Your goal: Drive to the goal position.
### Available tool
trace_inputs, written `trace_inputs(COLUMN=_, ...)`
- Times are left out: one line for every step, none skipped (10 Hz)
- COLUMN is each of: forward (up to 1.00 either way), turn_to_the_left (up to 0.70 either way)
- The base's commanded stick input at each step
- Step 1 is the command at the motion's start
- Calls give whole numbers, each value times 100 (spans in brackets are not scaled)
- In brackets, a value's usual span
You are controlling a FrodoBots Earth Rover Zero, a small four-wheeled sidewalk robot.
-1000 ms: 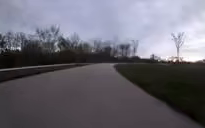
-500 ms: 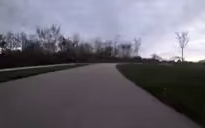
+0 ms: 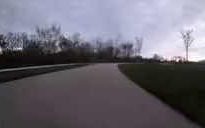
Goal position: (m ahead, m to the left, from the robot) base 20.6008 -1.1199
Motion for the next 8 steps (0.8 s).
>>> trace_inputs(forward=100, turn_to_the_left=0)
trace_inputs(forward=100, turn_to_the_left=-2)
trace_inputs(forward=100, turn_to_the_left=-11)
trace_inputs(forward=100, turn_to_the_left=-40)
trace_inputs(forward=100, turn_to_the_left=-40)
trace_inputs(forward=100, turn_to_the_left=-37)
trace_inputs(forward=100, turn_to_the_left=-5)
trace_inputs(forward=100, turn_to_the_left=-2)
